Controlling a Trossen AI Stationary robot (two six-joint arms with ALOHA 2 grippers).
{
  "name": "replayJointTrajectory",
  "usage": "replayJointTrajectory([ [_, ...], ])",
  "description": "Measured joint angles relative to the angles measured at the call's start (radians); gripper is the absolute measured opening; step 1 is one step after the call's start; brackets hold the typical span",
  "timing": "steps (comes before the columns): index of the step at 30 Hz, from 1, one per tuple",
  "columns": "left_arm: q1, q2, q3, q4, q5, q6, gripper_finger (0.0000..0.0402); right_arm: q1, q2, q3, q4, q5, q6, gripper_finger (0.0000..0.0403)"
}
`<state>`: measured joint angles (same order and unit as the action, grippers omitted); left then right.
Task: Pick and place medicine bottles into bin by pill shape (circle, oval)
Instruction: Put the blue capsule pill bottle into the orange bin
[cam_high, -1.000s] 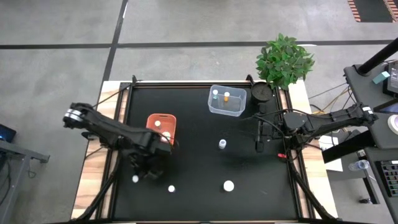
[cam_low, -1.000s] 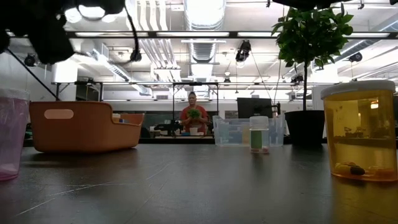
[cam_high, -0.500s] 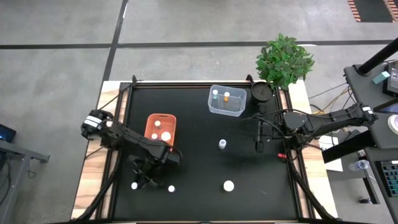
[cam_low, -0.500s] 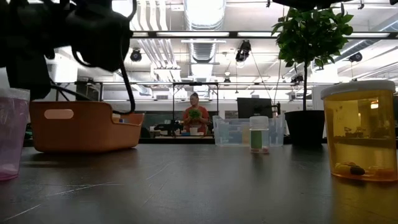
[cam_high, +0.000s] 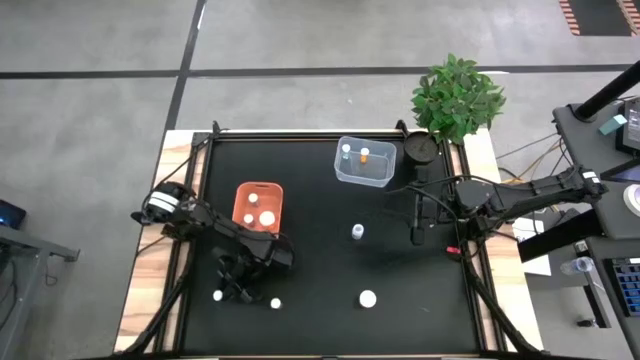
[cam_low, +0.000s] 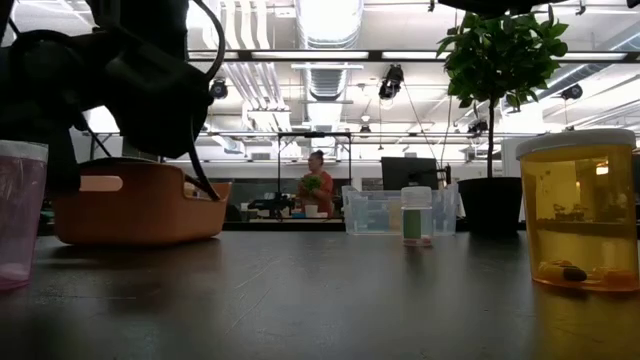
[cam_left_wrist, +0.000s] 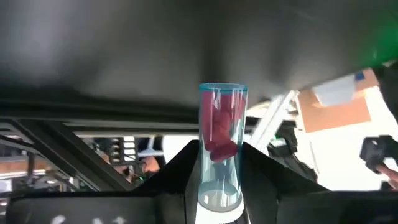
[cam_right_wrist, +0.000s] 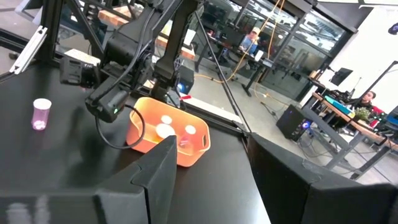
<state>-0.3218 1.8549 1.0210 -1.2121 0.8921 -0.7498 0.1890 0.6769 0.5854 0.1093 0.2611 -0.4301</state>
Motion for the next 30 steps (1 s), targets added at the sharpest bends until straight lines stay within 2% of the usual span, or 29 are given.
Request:
replayJointTrajectory([
  [4, 0.000, 0.000, 0.000, 0.001, -0.023, 0.000, 0.0086, 0.000, 0.000, 0.000, 0.000, 0.000, 0.000, 0.0189],
  [15, 0.001, 0.000, 0.000, 0.006, -0.080, 0.000, 0.0163, 0.000, 0.000, 0.000, 0.000, 0.000, 0.000, 0.0189],
  [28, 0.000, -0.039, 0.051, -0.015, -0.085, -0.003, 0.0168, 0.000, 0.000, 0.000, 0.000, 0.000, 0.000, 0.0189],
  [30, -0.006, -0.065, 0.065, -0.058, -0.118, -0.003, 0.0169, 0.000, 0.000, 0.000, 0.000, 0.000, 0.000, 0.0189],
])
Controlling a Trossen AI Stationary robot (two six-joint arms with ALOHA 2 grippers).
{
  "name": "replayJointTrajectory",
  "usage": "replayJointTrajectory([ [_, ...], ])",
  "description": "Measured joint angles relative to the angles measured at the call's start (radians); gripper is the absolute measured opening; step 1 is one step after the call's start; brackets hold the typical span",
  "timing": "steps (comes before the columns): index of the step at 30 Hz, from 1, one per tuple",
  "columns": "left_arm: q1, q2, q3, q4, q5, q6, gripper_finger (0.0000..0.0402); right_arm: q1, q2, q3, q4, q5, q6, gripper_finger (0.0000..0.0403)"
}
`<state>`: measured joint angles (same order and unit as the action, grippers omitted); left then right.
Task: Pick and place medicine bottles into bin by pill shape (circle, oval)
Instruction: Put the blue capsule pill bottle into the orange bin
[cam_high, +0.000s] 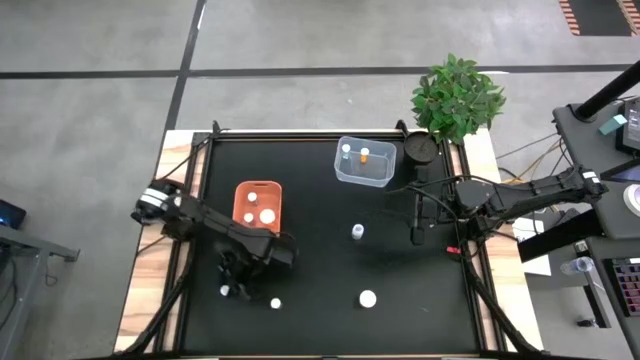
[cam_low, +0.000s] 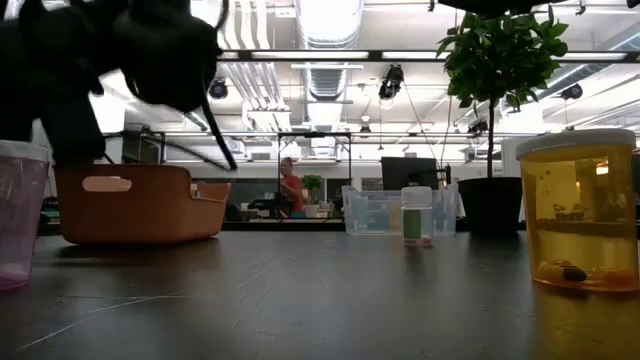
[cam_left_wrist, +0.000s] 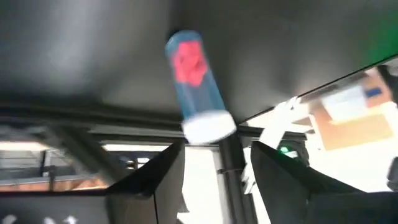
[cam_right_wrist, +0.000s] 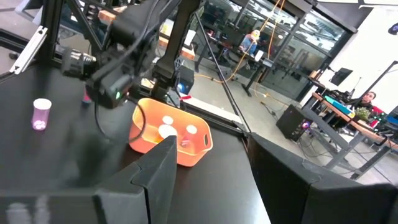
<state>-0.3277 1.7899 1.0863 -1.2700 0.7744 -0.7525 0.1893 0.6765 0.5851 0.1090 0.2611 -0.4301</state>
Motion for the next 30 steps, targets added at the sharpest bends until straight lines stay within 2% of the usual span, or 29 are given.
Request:
replayJointTrajectory([
  [3, -0.003, -0.056, 0.009, -0.063, -0.108, 0.001, 0.0169, 0.000, 0.000, 0.000, 0.000, 0.000, 0.000, 0.0189],
  [8, -0.032, -0.173, 0.007, -0.063, -0.286, 0.003, 0.0169, 0.000, 0.000, 0.000, 0.000, 0.000, 0.001, 0.0189],
  [14, -0.211, -0.307, 0.008, -0.039, -0.502, -0.025, 0.0169, 0.000, 0.000, 0.000, -0.002, 0.000, 0.001, 0.0189],
  [21, -0.407, -0.324, 0.004, 0.055, -0.644, -0.144, 0.0169, 0.000, 0.000, 0.000, -0.002, 0.000, 0.002, 0.0189],
  [24, -0.434, -0.312, 0.003, 0.070, -0.746, -0.219, 0.0169, 0.000, 0.000, 0.000, -0.001, 0.000, 0.003, 0.0189],
  [30, -0.434, -0.297, 0.003, 0.090, -0.758, -0.206, 0.0169, 0.000, 0.000, 0.000, -0.001, 0.000, 0.010, 0.0189],
])
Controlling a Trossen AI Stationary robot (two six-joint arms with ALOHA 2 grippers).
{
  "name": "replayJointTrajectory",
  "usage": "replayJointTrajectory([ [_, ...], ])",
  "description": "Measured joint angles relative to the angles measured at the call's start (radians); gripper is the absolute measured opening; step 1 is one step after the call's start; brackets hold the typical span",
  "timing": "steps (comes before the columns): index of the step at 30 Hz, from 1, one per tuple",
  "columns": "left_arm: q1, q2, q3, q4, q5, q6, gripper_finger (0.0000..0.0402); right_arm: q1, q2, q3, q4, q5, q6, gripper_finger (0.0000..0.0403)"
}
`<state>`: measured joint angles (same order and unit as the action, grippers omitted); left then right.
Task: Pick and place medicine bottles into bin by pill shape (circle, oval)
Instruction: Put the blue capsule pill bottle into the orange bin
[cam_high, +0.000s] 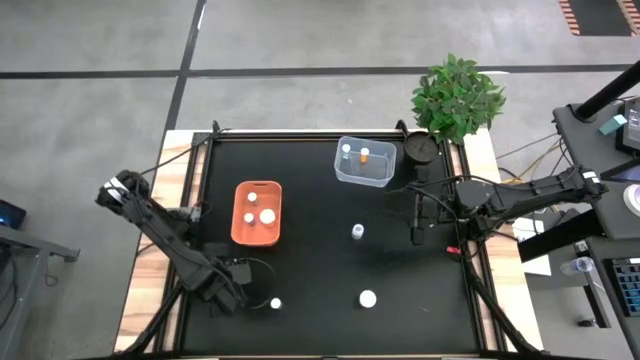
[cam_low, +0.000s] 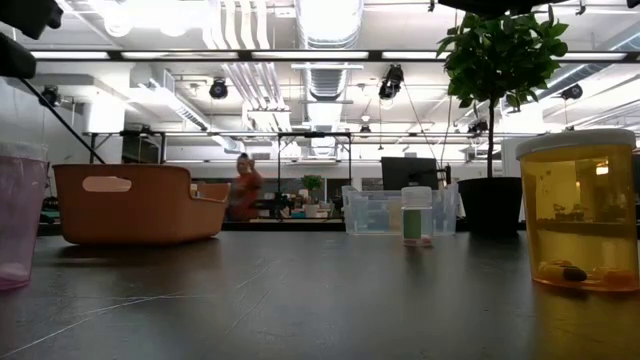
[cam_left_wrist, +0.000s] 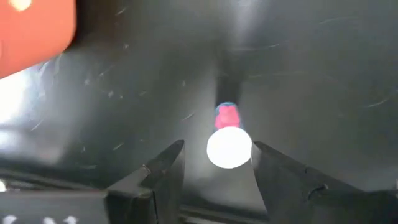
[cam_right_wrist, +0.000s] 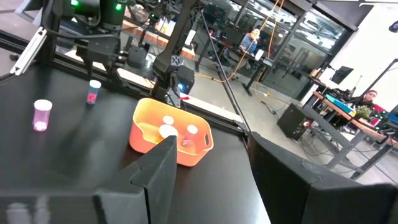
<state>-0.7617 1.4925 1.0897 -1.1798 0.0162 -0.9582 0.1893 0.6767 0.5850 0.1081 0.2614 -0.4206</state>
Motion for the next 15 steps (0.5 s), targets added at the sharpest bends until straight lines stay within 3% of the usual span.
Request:
replayJointTrajectory([
  [15, -0.018, 0.045, -0.002, 0.020, 0.058, -0.010, 0.0169, 0.000, 0.000, 0.000, -0.004, 0.000, -0.006, 0.0189],
])
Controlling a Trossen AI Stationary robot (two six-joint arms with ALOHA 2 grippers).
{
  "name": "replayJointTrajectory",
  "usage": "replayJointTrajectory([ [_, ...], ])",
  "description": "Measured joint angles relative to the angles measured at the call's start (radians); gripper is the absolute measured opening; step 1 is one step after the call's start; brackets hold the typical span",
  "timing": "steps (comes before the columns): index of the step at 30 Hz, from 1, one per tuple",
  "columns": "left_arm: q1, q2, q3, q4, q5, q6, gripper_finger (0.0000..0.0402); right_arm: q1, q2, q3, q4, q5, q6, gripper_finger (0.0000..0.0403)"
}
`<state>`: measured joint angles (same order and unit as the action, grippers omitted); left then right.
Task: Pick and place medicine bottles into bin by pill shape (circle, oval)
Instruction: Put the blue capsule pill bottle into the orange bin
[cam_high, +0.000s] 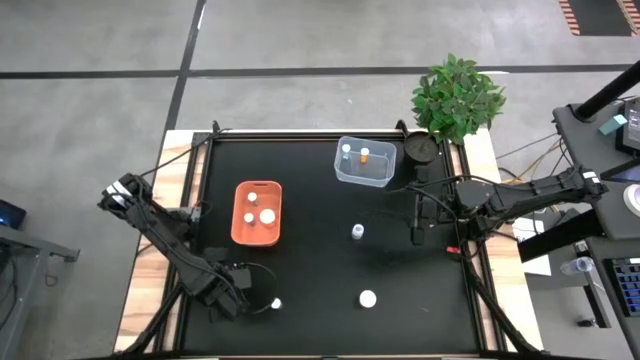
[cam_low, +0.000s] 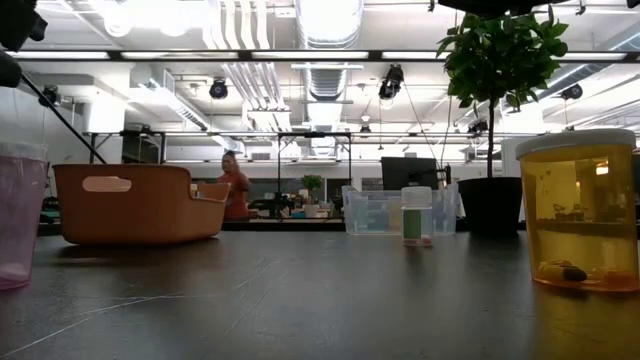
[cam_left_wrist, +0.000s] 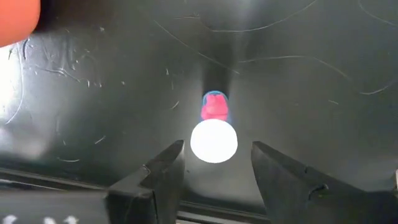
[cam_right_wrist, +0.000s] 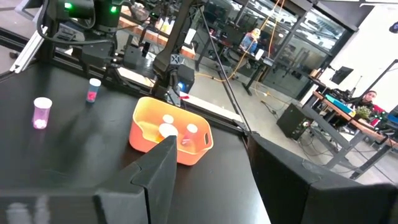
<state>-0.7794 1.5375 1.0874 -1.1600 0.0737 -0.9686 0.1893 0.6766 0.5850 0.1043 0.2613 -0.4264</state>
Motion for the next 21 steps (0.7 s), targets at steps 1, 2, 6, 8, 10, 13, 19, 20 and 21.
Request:
replayJointTrajectory([
  [1, -0.001, 0.000, 0.000, 0.000, 0.000, -0.007, 0.0169, 0.000, 0.000, 0.000, 0.000, 0.000, 0.000, 0.0189],
  [2, -0.001, 0.000, -0.001, 0.001, 0.000, -0.015, 0.0169, 0.000, 0.000, 0.000, 0.000, 0.000, 0.000, 0.0189],
  [6, -0.008, 0.000, -0.001, 0.001, -0.001, -0.020, 0.0169, 0.000, 0.000, 0.000, 0.000, 0.000, 0.000, 0.0189],
  [8, -0.013, 0.000, -0.001, 0.001, -0.002, -0.020, 0.0169, 0.000, 0.000, 0.000, -0.001, 0.000, 0.000, 0.0189],
  [10, -0.018, 0.000, -0.002, 0.002, -0.002, -0.020, 0.0169, 0.000, 0.000, 0.000, -0.002, 0.000, 0.000, 0.0189],
  [13, -0.027, 0.000, -0.010, 0.019, -0.006, -0.017, 0.0169, 0.000, 0.000, 0.000, -0.002, 0.000, 0.000, 0.0189],
  [19, -0.031, 0.000, -0.030, 0.038, -0.053, -0.013, 0.0169, 0.000, 0.000, 0.000, -0.003, 0.000, 0.000, 0.0189],
  [20, -0.031, 0.000, -0.036, 0.045, -0.053, -0.013, 0.0169, 0.000, 0.000, 0.000, -0.003, 0.000, 0.000, 0.0189],
  [21, -0.031, 0.000, -0.043, 0.057, -0.054, -0.014, 0.0169, 0.000, 0.000, 0.000, -0.003, 0.000, 0.000, 0.0189],
])
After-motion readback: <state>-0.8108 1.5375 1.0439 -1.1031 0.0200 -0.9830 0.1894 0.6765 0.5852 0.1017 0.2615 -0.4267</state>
